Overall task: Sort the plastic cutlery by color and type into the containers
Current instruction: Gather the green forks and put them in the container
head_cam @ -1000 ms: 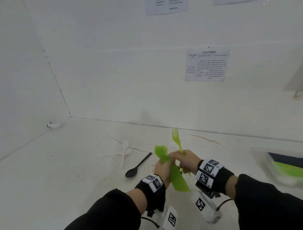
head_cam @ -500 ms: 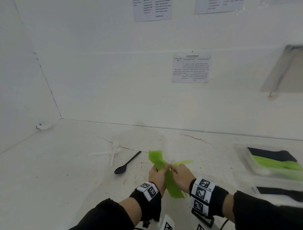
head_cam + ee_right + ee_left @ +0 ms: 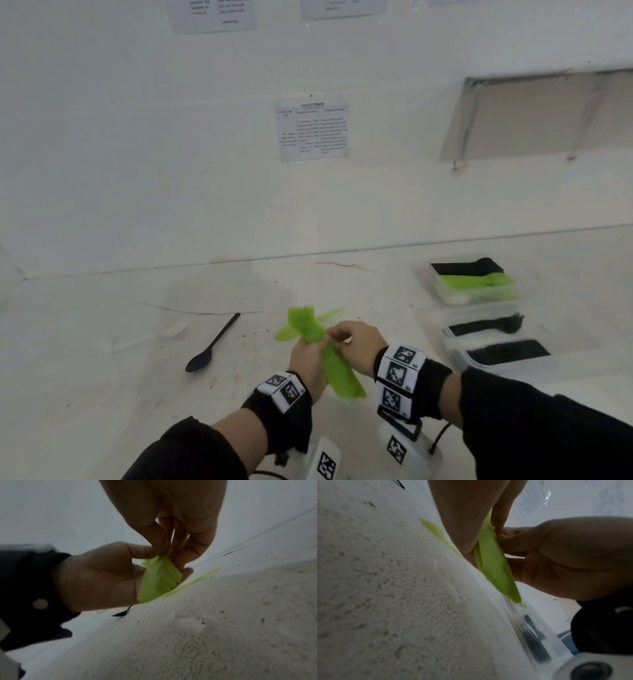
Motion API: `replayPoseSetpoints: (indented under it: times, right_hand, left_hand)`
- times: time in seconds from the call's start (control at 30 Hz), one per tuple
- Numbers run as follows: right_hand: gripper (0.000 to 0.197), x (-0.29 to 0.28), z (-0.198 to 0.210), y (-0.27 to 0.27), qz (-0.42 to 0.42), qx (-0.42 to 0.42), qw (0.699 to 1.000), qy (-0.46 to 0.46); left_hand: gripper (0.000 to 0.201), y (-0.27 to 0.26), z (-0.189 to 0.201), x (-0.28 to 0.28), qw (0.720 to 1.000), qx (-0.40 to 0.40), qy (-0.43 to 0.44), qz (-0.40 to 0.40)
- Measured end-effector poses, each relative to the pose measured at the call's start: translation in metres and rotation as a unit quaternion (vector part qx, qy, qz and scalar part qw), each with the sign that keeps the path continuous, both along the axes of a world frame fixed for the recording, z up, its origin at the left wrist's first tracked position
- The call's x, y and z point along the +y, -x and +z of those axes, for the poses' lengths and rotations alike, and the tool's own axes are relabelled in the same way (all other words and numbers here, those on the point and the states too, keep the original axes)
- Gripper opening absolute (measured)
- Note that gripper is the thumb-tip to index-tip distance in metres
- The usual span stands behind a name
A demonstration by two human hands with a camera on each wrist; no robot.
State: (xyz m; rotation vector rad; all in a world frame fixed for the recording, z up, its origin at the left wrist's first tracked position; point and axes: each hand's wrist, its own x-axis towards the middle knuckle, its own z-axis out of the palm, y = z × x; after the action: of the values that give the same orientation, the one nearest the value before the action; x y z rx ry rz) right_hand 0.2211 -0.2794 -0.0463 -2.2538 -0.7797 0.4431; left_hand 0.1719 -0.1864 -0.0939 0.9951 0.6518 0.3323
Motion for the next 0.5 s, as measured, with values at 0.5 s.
replayPoseSetpoints:
  times: [0.5]
  right_hand:
    - [0.084,-0.057,0.074,-0.057,-0.051,0.021,0.998,-0.015]
  left_hand:
    - [0.019,-0.032,0.054,-0.077,0.953,-0.037,-0.262,-0.146]
